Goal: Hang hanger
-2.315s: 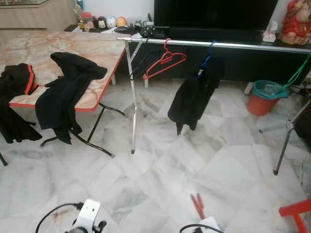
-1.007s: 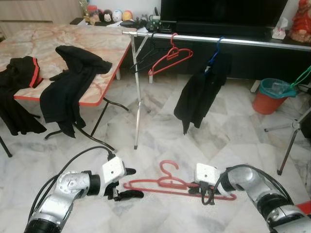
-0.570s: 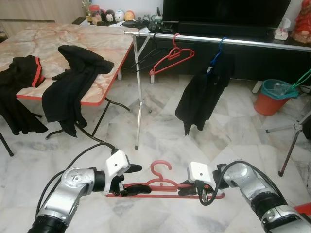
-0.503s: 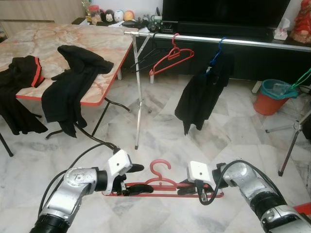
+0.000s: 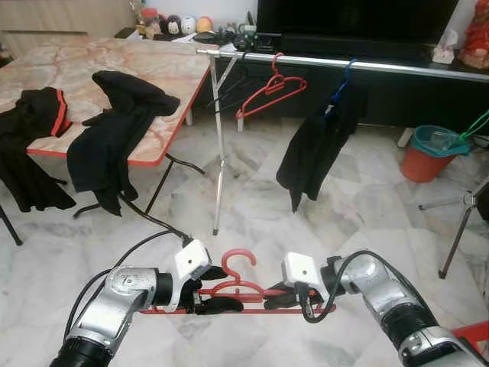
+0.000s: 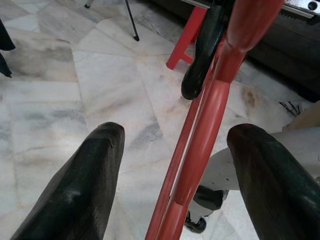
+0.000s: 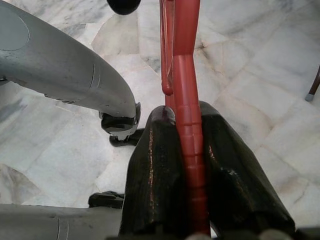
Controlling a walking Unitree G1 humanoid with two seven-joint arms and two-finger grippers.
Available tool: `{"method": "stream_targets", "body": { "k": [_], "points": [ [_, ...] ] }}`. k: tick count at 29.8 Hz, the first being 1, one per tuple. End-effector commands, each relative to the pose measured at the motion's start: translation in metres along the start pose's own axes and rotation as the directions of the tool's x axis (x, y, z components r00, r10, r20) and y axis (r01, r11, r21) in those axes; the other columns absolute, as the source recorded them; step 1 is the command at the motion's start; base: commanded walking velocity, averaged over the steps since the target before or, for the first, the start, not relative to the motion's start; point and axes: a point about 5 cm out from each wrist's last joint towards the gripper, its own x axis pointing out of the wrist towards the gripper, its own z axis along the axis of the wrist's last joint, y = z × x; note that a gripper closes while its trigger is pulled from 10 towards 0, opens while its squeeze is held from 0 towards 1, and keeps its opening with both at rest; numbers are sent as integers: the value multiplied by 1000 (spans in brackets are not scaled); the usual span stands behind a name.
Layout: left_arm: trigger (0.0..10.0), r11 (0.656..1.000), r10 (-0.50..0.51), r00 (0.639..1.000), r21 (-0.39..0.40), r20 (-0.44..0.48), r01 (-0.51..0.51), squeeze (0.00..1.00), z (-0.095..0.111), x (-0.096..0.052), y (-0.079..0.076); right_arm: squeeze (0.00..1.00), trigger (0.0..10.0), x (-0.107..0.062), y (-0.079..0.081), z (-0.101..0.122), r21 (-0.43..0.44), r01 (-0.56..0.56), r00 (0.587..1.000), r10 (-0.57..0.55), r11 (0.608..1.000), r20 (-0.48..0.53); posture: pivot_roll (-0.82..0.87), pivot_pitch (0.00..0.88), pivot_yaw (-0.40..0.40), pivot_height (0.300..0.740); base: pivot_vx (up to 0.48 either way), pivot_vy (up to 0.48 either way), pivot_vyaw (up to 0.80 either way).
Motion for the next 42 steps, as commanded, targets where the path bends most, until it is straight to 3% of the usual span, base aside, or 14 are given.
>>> {"method": "stream_targets", "body": {
  "k": [1, 42],
  "points": [
    [0, 1000, -23, 1000, 0, -9, 23, 0, 1, 1, -2, 0, 10000, -2, -3, 8, -31, 5, 1000, -4, 1000, 20, 39, 0, -33, 740, 0, 0, 0],
    [0, 998, -54, 998, -25, -36, 53, 0, 0, -3, -3, 0, 10000, -3, -3, 3, 5, 19, 1000, -19, 1000, -12, 41, 0, -33, 740, 0, 0, 0]
  ]
}}
